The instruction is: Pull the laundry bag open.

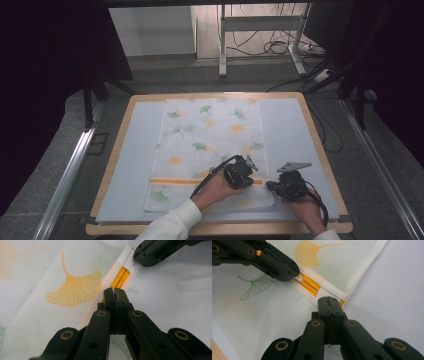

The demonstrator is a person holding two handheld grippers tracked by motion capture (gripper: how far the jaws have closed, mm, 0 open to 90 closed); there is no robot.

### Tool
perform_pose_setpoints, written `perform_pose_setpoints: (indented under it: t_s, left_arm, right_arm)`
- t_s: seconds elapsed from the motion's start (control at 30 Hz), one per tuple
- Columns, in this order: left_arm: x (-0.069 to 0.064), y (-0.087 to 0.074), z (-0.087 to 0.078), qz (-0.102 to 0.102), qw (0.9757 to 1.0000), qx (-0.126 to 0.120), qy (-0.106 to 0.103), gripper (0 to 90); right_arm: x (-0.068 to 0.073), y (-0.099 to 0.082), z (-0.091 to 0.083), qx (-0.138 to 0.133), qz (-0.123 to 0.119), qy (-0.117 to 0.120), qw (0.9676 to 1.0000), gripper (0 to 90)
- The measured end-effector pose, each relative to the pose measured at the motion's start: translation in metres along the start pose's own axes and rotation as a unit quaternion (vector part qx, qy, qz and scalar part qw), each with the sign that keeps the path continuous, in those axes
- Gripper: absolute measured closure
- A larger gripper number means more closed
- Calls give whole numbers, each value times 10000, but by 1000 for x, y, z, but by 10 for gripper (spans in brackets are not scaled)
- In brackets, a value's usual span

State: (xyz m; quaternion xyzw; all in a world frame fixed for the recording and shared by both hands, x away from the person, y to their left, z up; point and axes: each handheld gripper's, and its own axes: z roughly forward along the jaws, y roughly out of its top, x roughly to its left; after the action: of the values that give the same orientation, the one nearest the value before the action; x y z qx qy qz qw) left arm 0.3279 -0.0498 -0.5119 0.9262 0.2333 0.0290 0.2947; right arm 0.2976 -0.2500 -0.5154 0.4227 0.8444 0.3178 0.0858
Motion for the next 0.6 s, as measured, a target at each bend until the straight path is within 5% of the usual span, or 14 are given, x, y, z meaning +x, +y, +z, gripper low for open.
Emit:
perform_pose_setpoints:
  t_s: [0.6]
  left_arm:
    - [12,-19,-15,-83,9998,105,118,900]
  right_arm:
    - [0,0,0,-1,-12,-5,10000,896]
